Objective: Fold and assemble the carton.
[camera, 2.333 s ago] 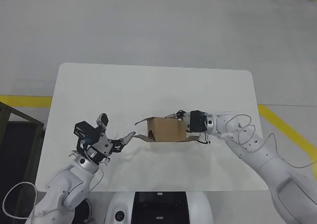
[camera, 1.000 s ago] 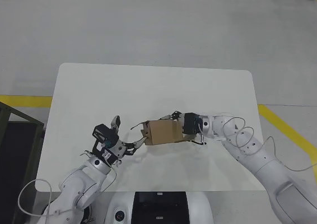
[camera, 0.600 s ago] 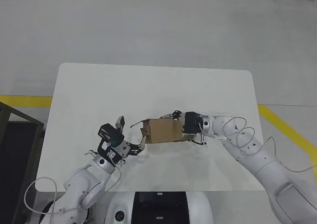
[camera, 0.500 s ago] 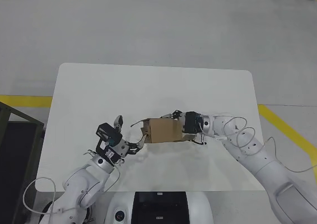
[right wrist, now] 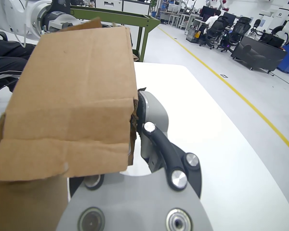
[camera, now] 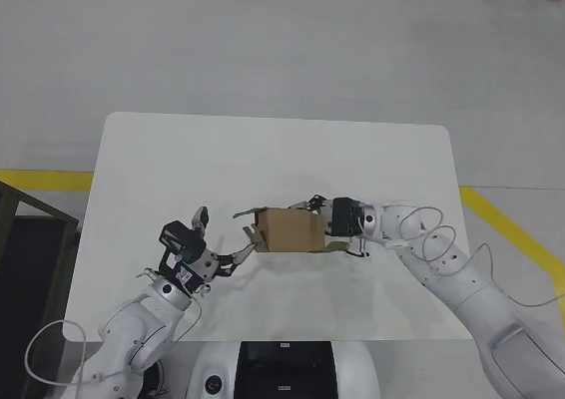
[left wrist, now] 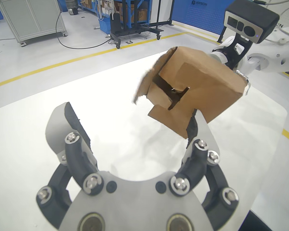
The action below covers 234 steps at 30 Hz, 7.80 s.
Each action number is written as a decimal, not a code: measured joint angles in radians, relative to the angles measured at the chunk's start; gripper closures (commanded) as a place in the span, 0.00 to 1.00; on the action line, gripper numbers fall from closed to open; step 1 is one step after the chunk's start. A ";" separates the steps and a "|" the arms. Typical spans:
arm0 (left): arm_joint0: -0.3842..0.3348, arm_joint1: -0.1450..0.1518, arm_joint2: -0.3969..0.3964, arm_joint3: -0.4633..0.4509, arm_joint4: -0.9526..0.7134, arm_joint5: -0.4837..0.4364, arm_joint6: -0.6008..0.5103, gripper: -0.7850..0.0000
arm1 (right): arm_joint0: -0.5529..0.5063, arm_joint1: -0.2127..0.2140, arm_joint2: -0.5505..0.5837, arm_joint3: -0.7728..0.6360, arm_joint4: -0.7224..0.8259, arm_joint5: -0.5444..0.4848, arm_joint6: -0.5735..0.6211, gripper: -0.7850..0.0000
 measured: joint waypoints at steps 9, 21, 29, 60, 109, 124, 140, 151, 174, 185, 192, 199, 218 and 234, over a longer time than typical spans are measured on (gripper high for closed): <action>0.014 0.004 0.003 -0.010 0.037 -0.040 0.018 0.00 | 0.005 -0.004 -0.002 0.003 -0.012 -0.005 -0.013 1.00; 0.007 0.005 0.001 -0.005 0.000 -0.046 0.010 0.47 | 0.003 -0.007 -0.004 0.009 -0.027 -0.003 -0.021 1.00; 0.008 0.007 -0.012 -0.003 -0.016 -0.060 0.000 0.61 | 0.004 -0.009 -0.003 0.013 -0.031 -0.004 -0.027 1.00; -0.010 0.016 -0.006 -0.049 0.064 -0.096 -0.013 0.70 | 0.007 -0.018 -0.013 0.037 -0.060 -0.003 -0.074 1.00; -0.165 0.111 -0.261 -0.044 -0.150 -0.710 -0.294 0.00 | 0.031 -0.038 -0.036 0.081 -0.053 -0.008 -0.085 1.00; -0.166 0.148 -0.271 -0.051 -0.142 -0.710 -0.280 0.00 | 0.033 -0.022 -0.036 0.069 -0.041 -0.005 -0.089 1.00; -0.296 0.167 -0.143 0.097 -0.210 -0.710 -0.280 0.00 | 0.036 -0.022 -0.039 0.069 -0.040 -0.013 -0.081 1.00; -0.368 0.199 -0.082 0.123 -0.229 -0.710 -0.251 0.00 | 0.036 -0.022 -0.039 0.069 -0.040 -0.013 -0.081 1.00; -0.403 0.217 -0.022 0.136 -0.215 -0.679 -0.277 0.20 | 0.036 -0.022 -0.039 0.069 -0.040 -0.013 -0.081 1.00; -0.405 0.220 -0.013 0.139 -0.217 -0.664 -0.276 0.24 | 0.036 -0.022 -0.039 0.069 -0.040 -0.013 -0.081 1.00; -0.415 0.221 0.011 0.133 -0.215 -0.650 -0.288 0.22 | 0.036 -0.022 -0.039 0.069 -0.040 -0.013 -0.081 1.00; -0.422 0.223 0.020 0.133 -0.212 -0.640 -0.297 0.20 | 0.036 -0.022 -0.039 0.069 -0.040 -0.013 -0.081 1.00; -0.414 0.226 0.024 0.122 -0.186 -0.598 -0.271 0.68 | 0.036 -0.022 -0.039 0.069 -0.040 -0.013 -0.081 1.00; -0.401 0.232 0.002 0.124 -0.158 -0.597 -0.252 0.06 | -0.018 -0.006 0.027 -0.009 0.042 -0.009 0.061 1.00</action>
